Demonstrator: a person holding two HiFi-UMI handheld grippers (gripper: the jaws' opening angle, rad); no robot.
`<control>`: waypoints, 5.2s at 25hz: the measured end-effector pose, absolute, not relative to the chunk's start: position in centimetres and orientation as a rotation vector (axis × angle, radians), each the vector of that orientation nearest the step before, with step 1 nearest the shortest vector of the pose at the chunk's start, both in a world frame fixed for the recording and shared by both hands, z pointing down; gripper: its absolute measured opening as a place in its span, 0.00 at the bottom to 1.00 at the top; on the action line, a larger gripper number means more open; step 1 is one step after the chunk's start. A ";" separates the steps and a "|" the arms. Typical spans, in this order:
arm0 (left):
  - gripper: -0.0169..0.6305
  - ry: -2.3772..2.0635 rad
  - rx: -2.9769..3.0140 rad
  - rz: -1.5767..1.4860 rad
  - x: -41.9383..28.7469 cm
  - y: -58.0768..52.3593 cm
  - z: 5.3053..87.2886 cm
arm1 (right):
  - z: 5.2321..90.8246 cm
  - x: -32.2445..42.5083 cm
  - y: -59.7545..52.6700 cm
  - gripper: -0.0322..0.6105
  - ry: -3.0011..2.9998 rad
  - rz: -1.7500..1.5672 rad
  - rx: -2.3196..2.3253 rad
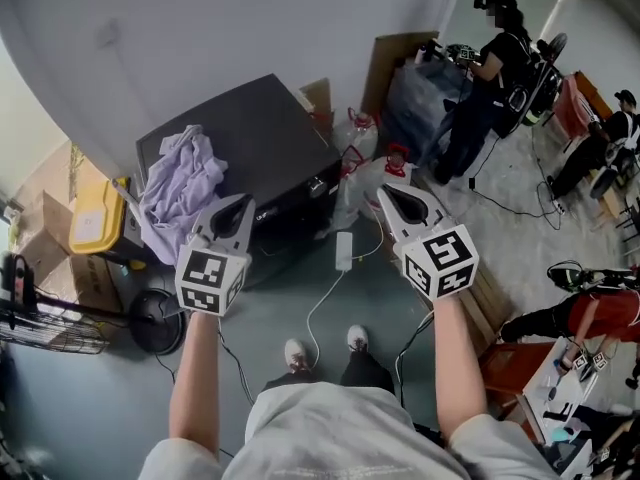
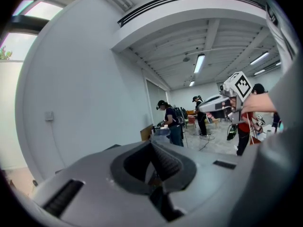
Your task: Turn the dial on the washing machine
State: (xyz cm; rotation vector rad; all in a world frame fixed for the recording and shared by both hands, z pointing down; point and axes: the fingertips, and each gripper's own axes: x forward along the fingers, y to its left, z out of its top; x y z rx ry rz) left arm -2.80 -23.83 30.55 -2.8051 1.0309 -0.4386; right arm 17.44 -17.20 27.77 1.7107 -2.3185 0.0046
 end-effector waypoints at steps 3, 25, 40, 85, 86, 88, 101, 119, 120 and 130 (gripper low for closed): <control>0.05 1.107 -2.819 -0.466 -2.4 -25.3 32.0 | 29.1 18.5 -19.7 0.07 -2.347 0.013 1.695; 0.05 1.442 -2.840 -0.666 -2.8 -30.0 43.9 | 50.1 16.6 -32.4 0.41 -2.350 0.230 1.380; 0.05 1.528 -2.862 -0.713 -4.9 -28.5 50.9 | 60.8 14.9 -36.9 0.51 -2.263 0.240 1.396; 0.05 1.436 -2.881 -0.694 -2.6 -27.4 52.3 | 61.3 14.4 -37.0 0.51 -1.984 -0.277 1.361; 0.05 1.440 -2.882 -0.693 -2.7 -27.4 52.4 | 61.2 14.2 -37.0 0.49 -1.977 -0.300 1.355; 0.05 1.448 -2.883 -0.691 -2.8 -27.4 52.4 | 61.2 14.2 -36.9 0.49 -1.977 -0.295 1.353; 0.05 1.458 -2.896 -0.687 -2.8 -27.4 52.6 | 61.5 15.0 -37.2 0.48 -2.208 0.180 1.450; 0.05 1.475 -2.947 -0.651 -1.9 -27.8 52.2 | 61.5 15.7 -37.5 0.48 -2.396 0.849 1.495; 0.05 1.474 -2.946 -0.651 -1.9 -27.8 52.2 | 61.6 15.7 -37.5 0.48 -2.397 0.853 1.491; 0.05 1.466 -2.918 -0.622 -2.3 -29.0 49.6 | 60.7 17.4 -36.1 0.49 -2.237 0.521 1.467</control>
